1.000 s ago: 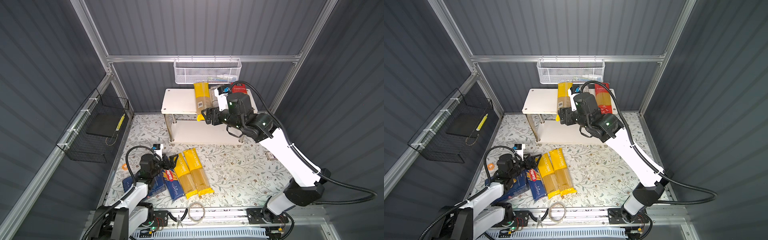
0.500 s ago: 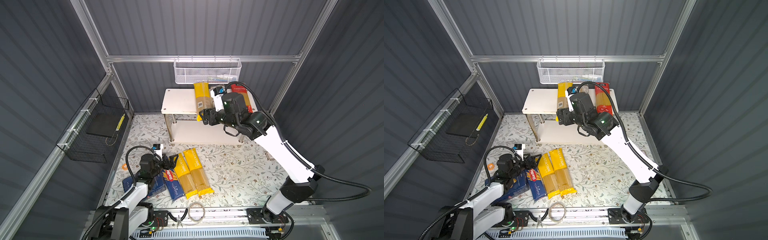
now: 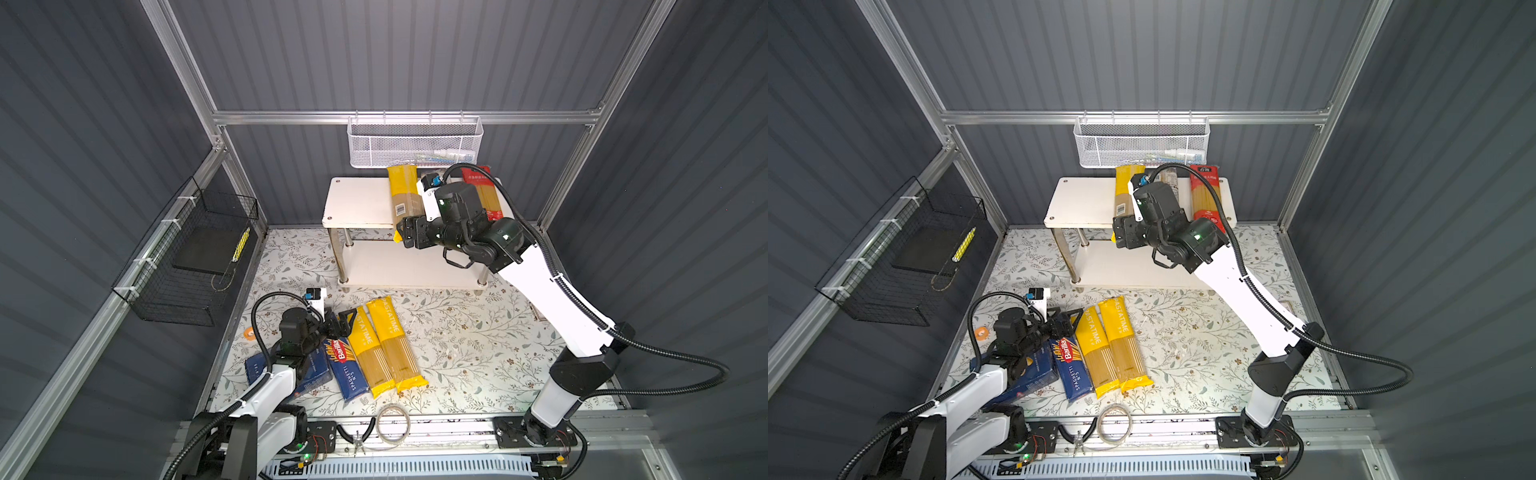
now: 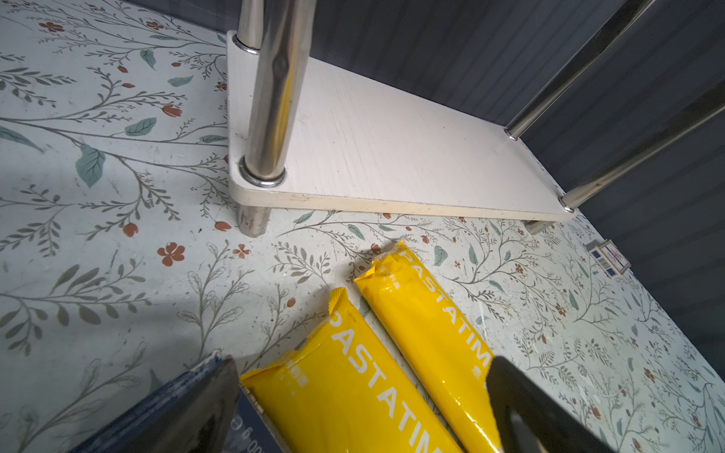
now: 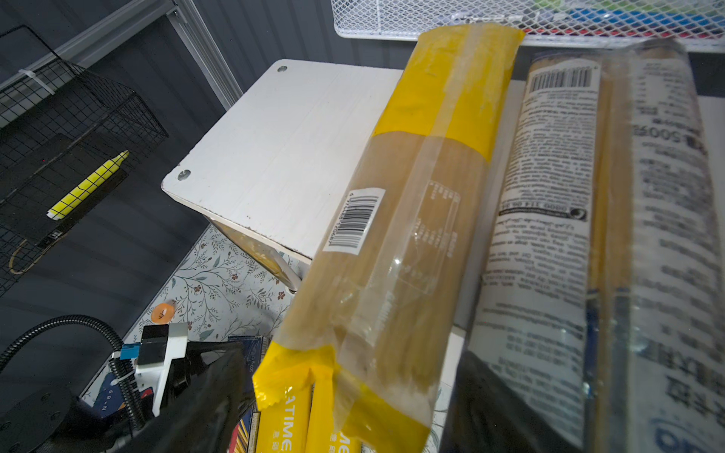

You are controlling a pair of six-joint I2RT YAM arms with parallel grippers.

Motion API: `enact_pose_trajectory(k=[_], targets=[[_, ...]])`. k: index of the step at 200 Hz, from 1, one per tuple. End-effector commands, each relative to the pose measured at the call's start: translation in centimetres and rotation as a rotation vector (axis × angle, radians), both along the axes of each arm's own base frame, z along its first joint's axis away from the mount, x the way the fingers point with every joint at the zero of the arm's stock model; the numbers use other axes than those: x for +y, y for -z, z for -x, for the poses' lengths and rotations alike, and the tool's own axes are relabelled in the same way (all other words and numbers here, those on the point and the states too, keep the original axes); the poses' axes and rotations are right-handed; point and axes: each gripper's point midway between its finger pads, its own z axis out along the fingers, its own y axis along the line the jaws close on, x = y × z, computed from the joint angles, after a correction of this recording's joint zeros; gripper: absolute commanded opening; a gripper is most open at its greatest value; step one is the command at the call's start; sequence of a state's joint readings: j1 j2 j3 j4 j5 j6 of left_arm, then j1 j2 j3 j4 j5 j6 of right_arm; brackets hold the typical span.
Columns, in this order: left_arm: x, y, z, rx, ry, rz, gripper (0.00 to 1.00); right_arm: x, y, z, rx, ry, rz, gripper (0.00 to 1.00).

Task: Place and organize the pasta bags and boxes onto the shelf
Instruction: 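Lower the yellow bag onto the top shelf and open the right gripper, then withdraw the right gripper from the shelf and move it over the table bags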

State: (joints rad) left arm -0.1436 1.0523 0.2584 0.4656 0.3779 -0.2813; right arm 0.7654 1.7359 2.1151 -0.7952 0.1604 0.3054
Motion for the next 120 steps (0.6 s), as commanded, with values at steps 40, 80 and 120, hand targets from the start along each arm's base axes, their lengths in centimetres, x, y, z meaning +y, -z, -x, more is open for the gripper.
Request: enact_pose_trajectory(k=[40, 80, 120], targets=[[-0.2, -1.1, -0.5, -0.035, 0.008, -0.006, 1.0, 1.6, 0.9, 0.4, 0.034, -0.091, 0.0, 0.89], [-0.2, -1.5, -0.3, -0.048, 0.006, -0.005, 1.0, 2.7, 0.6, 0.6, 0.046, -0.133, -0.031, 0.89], [0.0, -1.6, -0.2, -0.051, 0.001, -0.01, 1.0, 3.1, -0.3, 0.9, 0.036, -0.162, -0.053, 0.89]])
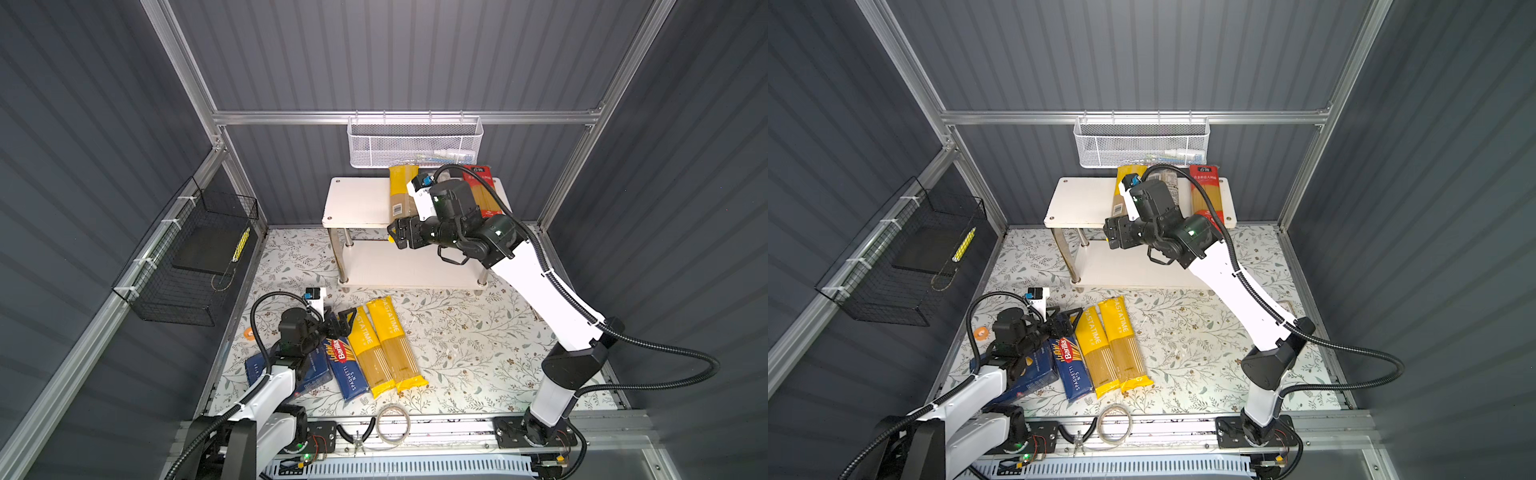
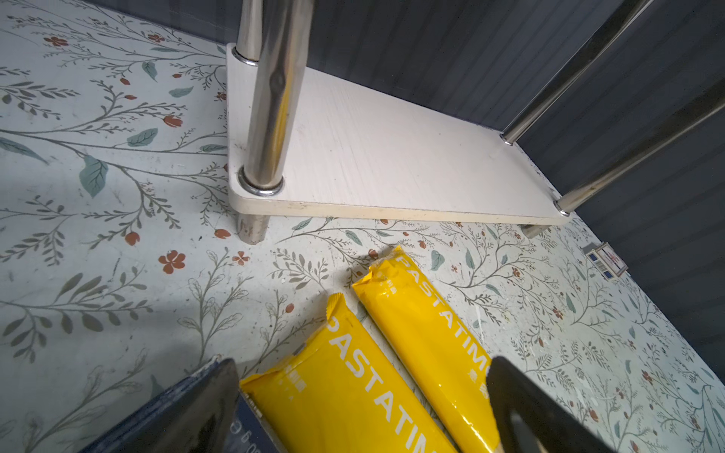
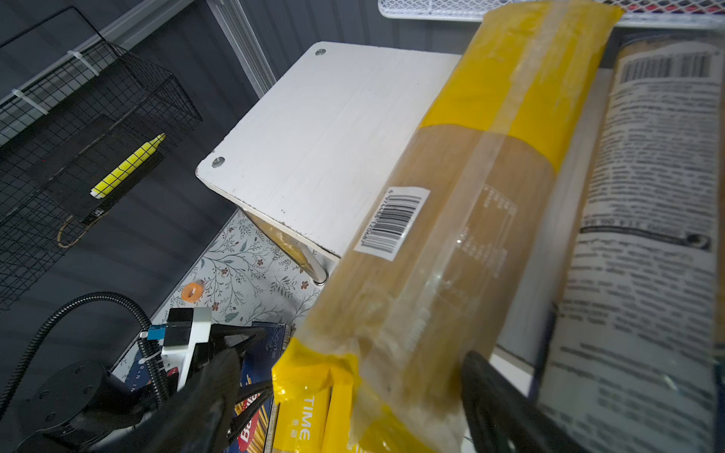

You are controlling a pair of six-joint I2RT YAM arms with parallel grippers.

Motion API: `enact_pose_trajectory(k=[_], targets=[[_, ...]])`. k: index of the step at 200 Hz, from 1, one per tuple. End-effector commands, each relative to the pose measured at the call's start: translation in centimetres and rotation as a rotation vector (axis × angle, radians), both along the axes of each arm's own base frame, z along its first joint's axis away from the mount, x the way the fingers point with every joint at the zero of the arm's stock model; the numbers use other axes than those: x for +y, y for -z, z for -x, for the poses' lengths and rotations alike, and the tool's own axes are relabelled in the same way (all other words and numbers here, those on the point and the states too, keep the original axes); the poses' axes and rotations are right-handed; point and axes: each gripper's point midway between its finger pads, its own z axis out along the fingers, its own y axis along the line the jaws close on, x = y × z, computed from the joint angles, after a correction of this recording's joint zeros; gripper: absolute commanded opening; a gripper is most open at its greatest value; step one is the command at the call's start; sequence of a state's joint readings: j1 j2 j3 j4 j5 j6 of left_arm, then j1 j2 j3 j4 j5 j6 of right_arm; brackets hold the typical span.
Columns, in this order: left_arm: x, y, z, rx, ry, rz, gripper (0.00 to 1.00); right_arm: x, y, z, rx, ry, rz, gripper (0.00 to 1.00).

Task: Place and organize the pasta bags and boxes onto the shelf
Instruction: 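Withdraw the right gripper from the shelf and move it over the table bags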

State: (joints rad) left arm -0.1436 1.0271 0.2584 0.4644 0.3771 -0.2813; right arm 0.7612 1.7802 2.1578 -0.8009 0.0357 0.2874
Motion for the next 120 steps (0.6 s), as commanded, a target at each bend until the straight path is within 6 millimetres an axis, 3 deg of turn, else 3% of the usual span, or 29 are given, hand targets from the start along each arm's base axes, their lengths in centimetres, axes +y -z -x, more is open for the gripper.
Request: enact_pose_trajectory(k=[1, 40, 86, 120], targets=[[-0.1, -0.9, -0.2, -0.028, 0.001, -0.012, 1.0, 0.8, -0.9, 0.5, -0.002, -0.049, -0.03, 0.89], [-0.1, -1.6, 0.1, -0.05, 0.007, 0.002, 1.0, -0.8, -1.4, 2.0, -0.014, -0.041, -0.003, 0.9], [0.9, -1.5, 0.0, -0.067, -0.055, -0.023, 1.0, -4.7, -0.5, 4.4, -0.034, -0.006, 0.077, 0.96], [1.0, -1.8, 0.2, -0.075, -0.057, -0.024, 1.0, -4.9, -0.8, 7.1, 0.015, -0.06, -0.019, 0.99]])
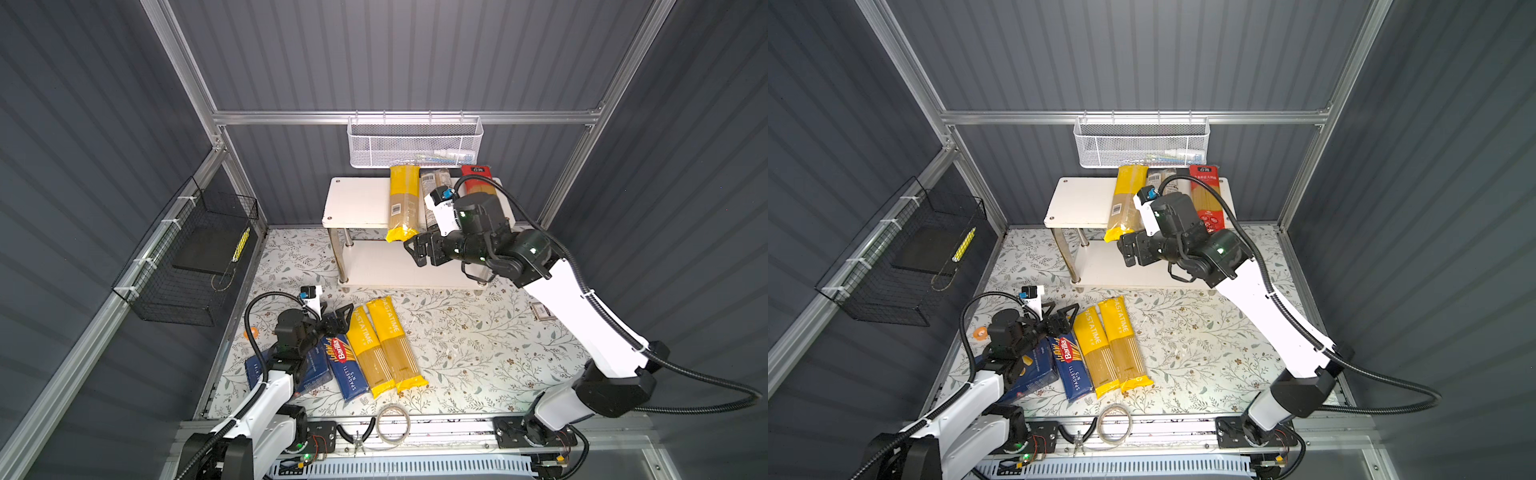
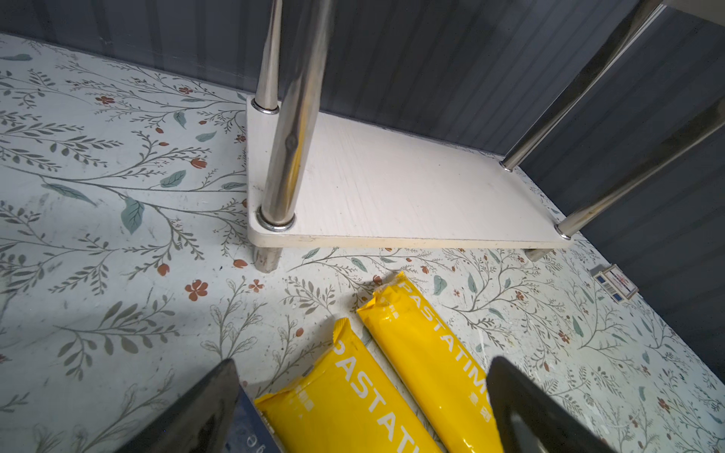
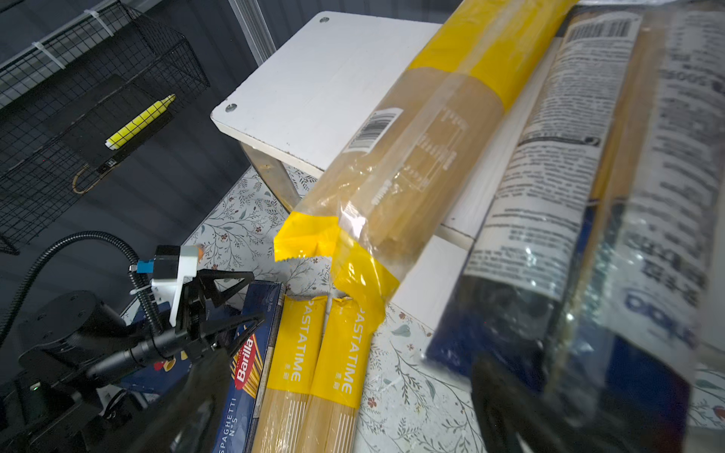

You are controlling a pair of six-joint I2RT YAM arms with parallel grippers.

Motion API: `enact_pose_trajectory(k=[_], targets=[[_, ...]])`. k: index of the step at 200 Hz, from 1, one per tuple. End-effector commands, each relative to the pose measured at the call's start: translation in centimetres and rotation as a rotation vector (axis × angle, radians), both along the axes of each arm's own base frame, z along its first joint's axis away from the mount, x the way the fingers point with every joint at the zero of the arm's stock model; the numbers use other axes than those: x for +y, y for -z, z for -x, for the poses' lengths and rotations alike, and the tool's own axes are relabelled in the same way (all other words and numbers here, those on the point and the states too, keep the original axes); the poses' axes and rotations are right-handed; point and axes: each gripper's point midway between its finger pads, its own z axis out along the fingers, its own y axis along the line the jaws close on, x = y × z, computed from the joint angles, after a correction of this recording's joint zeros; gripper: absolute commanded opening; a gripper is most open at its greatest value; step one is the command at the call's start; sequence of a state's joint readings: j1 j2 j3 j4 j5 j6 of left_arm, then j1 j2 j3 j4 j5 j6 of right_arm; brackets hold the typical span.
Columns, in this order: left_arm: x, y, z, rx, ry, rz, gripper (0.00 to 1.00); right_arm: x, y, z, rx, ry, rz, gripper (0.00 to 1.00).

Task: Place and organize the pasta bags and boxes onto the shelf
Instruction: 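Withdraw the right gripper from the shelf and move it over the table bags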

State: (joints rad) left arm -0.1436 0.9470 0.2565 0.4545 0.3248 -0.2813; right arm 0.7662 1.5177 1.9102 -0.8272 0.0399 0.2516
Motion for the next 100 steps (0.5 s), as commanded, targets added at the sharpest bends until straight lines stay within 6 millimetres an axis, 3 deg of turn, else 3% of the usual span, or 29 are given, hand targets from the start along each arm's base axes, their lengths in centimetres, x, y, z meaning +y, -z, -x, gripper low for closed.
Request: enact_pose_trajectory(k=[1, 27, 67, 100], targets=[[0.2, 0.2, 0.3, -0.006, -0.009, -0.017, 1.0, -0.1, -0.2, 1.9, 0.032, -0.043, -0.054, 0.99], [0.4, 0.0, 0.4, -0.012, -0.023, -0.023, 1.0, -0.1, 1.9, 4.2, 0.093, -0.096, -0.077, 0.99], [0.6, -0.1, 0.5, -0.009, -0.027, -0.031, 1.0, 1.4, 6.2, 10.0, 0.136, -0.266, 0.028, 0.99], [0.5, -1.2, 0.7, -0.024, -0.02, -0.038, 1.0, 1.6, 10.4, 12.3, 0.157, -0.279, 0.145, 0.99]])
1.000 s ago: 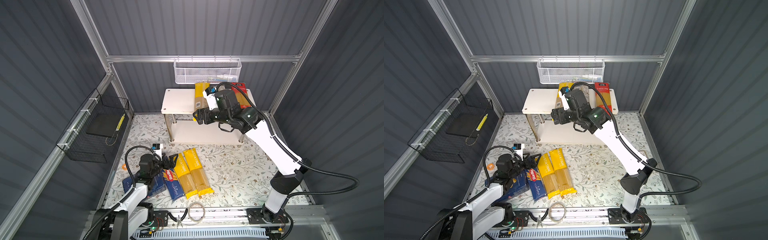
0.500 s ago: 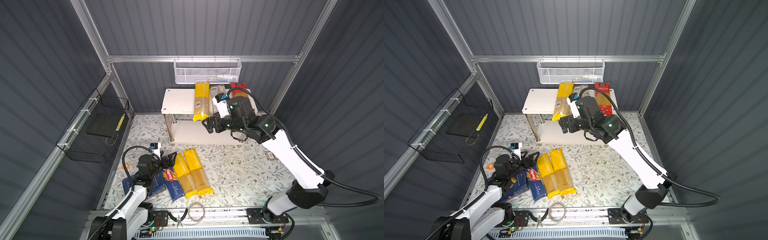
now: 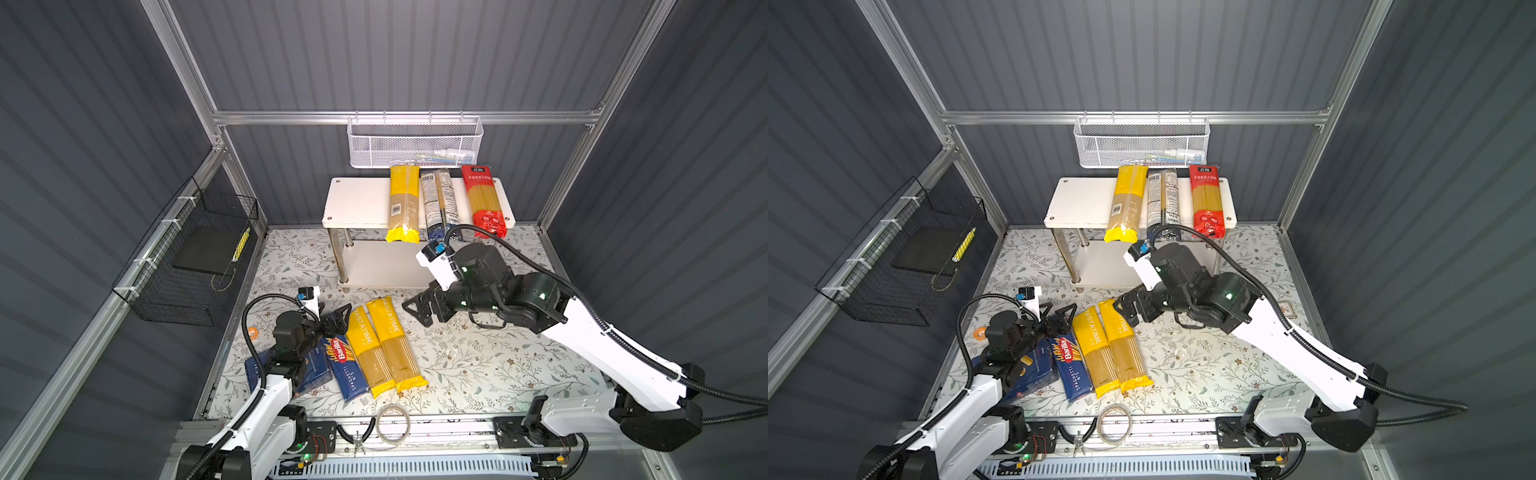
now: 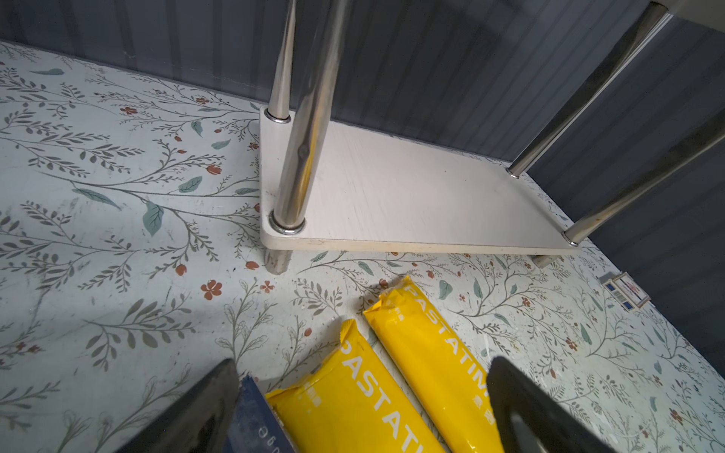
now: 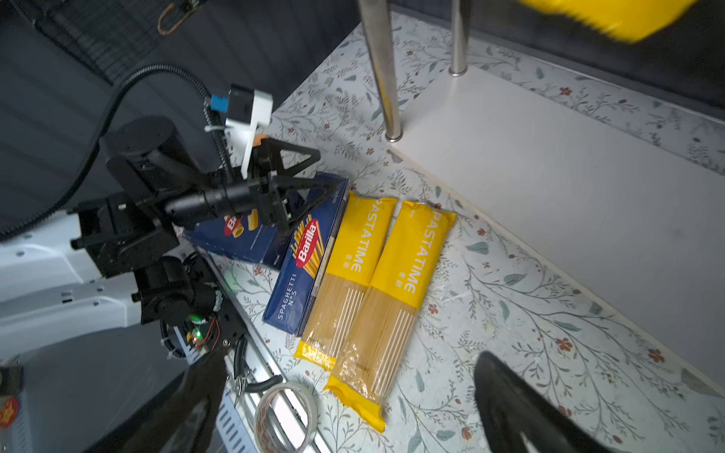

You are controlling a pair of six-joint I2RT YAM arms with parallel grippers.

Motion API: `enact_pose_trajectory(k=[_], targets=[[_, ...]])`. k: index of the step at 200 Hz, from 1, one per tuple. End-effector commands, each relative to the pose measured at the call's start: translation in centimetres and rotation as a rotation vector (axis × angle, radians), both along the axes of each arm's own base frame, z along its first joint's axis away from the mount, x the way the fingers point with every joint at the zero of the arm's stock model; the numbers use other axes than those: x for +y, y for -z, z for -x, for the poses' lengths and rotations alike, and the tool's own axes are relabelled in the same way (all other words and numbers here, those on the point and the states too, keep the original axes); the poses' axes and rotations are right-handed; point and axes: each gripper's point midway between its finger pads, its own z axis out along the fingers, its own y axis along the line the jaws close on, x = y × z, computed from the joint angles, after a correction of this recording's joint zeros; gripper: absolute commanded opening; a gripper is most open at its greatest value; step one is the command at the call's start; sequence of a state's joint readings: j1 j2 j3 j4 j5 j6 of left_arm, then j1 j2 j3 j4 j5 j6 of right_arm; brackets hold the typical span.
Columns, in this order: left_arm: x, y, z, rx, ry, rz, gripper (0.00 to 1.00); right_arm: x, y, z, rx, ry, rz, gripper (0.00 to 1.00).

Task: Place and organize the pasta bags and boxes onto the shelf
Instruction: 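Withdraw the right gripper from the shelf and move it over the table bags, then lower the right gripper onto the PASTATIME bag nearest the robot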

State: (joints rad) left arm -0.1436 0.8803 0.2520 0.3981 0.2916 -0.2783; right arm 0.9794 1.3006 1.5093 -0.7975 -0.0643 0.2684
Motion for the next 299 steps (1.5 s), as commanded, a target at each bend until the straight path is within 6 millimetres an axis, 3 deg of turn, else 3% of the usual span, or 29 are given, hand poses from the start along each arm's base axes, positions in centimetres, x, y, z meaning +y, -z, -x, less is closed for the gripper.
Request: enact_pose_trajectory(k=[1, 52, 86, 157, 212, 254, 299], targets=[[-0.1, -0.9, 0.3, -0.018, 0.01, -0.026, 1.0, -0.7, 2.5, 1.0, -0.008, 0.005, 0.074, 0.99], [0.3, -0.5, 0.5, -0.038, -0.003, -0.047, 1.0, -2.8, 10.6, 0.2, -0.013, 0.186, 0.183, 0.99], [0.0, -1.0, 0.7, -0.062, 0.022, -0.048, 1.0, -3.0, 13.8, 0.8, 0.006, 0.232, 0.202, 0.99], [1.6, -0.9, 0.6, -0.056, -0.065, -0.113, 1.0, -1.4, 20.0, 0.8, 0.127, 0.302, 0.185, 0.99], [1.3, -0.5, 0.2, -0.034, -0.047, -0.118, 1.0, -0.1, 22.5, 0.4, 0.18, 0.341, 0.213, 0.99], [1.3, -0.6, 0.3, -0.038, -0.048, -0.117, 1.0, 2.5, 24.0, 1.0, 0.211, 0.239, 0.17, 0.99], [1.3, -0.6, 0.2, -0.034, -0.047, -0.118, 1.0, 2.9, 25.6, 0.6, 0.222, 0.248, 0.226, 0.99]])
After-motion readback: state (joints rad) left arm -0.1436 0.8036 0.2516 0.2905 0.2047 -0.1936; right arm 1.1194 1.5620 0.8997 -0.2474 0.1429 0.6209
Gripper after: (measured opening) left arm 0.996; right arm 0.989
